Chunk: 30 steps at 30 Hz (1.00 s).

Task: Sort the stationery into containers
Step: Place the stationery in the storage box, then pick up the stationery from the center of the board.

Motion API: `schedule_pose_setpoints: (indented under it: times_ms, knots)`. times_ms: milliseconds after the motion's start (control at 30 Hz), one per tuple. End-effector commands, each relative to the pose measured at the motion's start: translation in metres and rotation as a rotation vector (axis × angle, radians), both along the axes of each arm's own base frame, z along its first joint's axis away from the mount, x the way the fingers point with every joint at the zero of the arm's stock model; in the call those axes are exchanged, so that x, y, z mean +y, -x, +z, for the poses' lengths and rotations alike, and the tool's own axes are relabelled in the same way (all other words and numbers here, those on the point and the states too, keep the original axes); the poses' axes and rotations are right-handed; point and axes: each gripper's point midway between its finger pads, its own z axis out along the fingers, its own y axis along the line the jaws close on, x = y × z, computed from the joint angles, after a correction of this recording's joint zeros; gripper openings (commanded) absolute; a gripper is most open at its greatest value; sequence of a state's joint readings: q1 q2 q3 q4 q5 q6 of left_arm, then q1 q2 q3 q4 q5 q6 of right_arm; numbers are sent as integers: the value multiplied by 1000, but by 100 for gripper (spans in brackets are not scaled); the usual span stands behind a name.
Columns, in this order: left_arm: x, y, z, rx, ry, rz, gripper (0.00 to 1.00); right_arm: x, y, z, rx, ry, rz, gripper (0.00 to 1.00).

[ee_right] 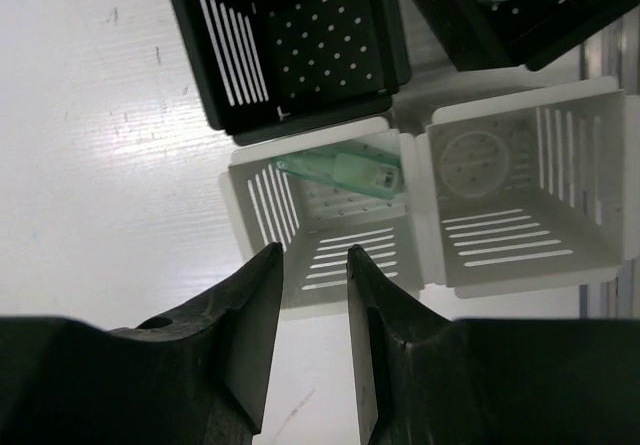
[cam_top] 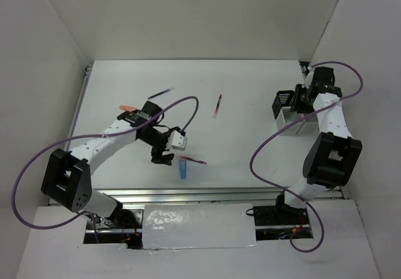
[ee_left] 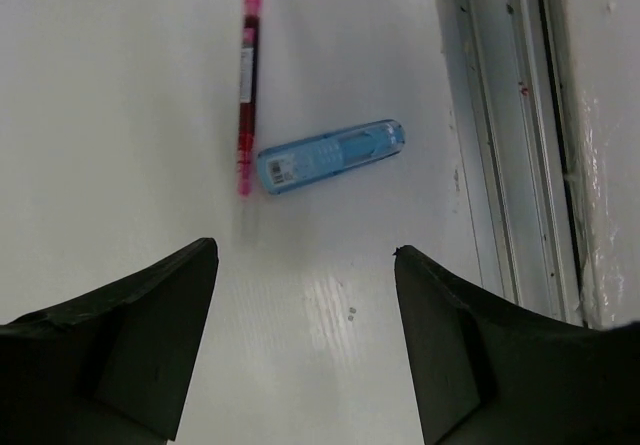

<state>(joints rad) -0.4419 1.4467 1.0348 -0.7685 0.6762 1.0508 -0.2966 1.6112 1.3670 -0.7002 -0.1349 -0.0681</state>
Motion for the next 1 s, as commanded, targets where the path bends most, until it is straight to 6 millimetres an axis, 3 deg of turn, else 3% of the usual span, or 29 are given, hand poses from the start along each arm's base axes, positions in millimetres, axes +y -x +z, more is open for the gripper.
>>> schedule_pose_setpoints:
  times_ms: [0, 200, 433, 633, 967]
  knots:
    - [-11, 15, -2, -108, 12, -299, 83, 11, 1, 22, -37, -5, 16, 40]
    - [-23, 28, -20, -174, -31, -515, 75, 32, 8, 39, -53, -66, 71, 38]
    - [-35, 29, -47, -253, -105, -664, 67, 43, 18, 38, -48, -102, 91, 37]
    - [-46, 23, -68, -317, -147, -722, 66, 45, 22, 36, -39, -113, 102, 36]
    - [-34, 20, -99, -300, -260, -800, 56, 43, 25, 43, -48, -101, 109, 35]
